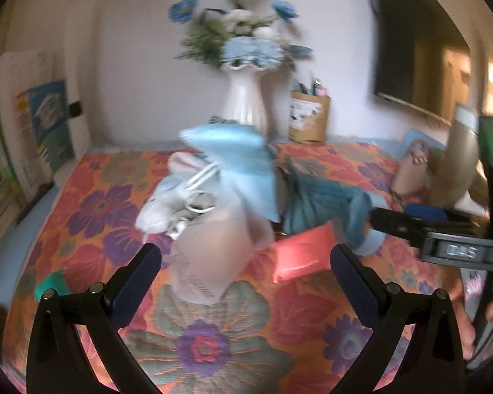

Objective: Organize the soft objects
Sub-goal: 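Grasp the blue tape roll with the right tool, then grasp the red packet with the left tool while the right tool holds the tape roll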

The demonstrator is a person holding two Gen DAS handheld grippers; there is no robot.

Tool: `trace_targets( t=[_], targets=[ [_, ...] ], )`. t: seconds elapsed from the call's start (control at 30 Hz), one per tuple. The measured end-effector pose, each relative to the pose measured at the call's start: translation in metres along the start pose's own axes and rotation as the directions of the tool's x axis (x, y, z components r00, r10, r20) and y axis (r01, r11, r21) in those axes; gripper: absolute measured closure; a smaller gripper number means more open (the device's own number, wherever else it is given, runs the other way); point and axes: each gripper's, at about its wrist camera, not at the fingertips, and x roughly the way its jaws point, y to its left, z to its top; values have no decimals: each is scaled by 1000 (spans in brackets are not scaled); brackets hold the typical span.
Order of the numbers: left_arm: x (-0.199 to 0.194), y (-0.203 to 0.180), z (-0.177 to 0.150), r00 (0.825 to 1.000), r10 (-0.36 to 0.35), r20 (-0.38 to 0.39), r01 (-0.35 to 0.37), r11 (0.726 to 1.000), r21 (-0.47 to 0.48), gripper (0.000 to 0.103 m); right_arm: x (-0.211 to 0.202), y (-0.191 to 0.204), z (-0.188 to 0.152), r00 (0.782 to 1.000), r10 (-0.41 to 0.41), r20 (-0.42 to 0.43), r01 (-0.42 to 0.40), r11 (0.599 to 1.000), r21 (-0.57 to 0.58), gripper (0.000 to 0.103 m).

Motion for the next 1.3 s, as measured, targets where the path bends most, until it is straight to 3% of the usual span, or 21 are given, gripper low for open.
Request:
trace_targets(
  t=[0.13,0.27,0.4,0.5,0.6,0.67,0.77,0.87,0.93,1.03,1.13,1.2,1.3],
  targets=[
    [4,-7,0,1000,17,-17,-17,999,35,1,11,8,-1,995,-92,-35,91,995,-34,14],
    [6,-5,0,1000,10,-25,-10,1000,8,1,-7,-11,-8,988,-153,9,152,987,56,14],
    [4,-1,0,1000,5,-28,-5,1000,5,1,-10,-34,-14,982,-179,-54,185,971,150,14],
    [4,-3,0,999,-4,-32,5,1000,20,1,-17,-36,-16,989,-143,-50,148,980,134,14],
    [3,-6,0,996,-56,-69,60,997,49,1,-15,-25,-16,984,-158,-85,162,986,40,14],
    [5,-12,0,985,-111,-130,119,991,58,1,-12,-20,-20,980,-165,-107,165,986,-14,14],
    [11,-22,1,979,-105,-177,119,990,73,1,2,-13,-21,976,-124,-180,115,992,-60,14],
    [14,-32,6,969,-127,-211,147,986,80,2,25,-15,-17,948,-130,-291,121,991,-49,13],
    [12,-34,8,968,-135,-212,154,985,75,11,34,-13,-10,943,-151,-295,139,988,-61,13],
    [1,-26,3,961,-193,-199,200,980,14,11,44,-12,-3,948,-117,-296,106,993,-51,13],
    [-16,-6,-3,961,-226,-160,215,973,-80,11,51,-7,-2,951,-138,-277,120,990,-81,14],
    [-26,-2,-5,956,-253,-147,242,966,-91,11,50,-5,-3,954,-147,-262,126,987,-96,20],
    [-35,-13,-2,926,-351,-137,342,935,-90,11,46,-7,1,961,-128,-245,112,991,-79,35]
  ],
)
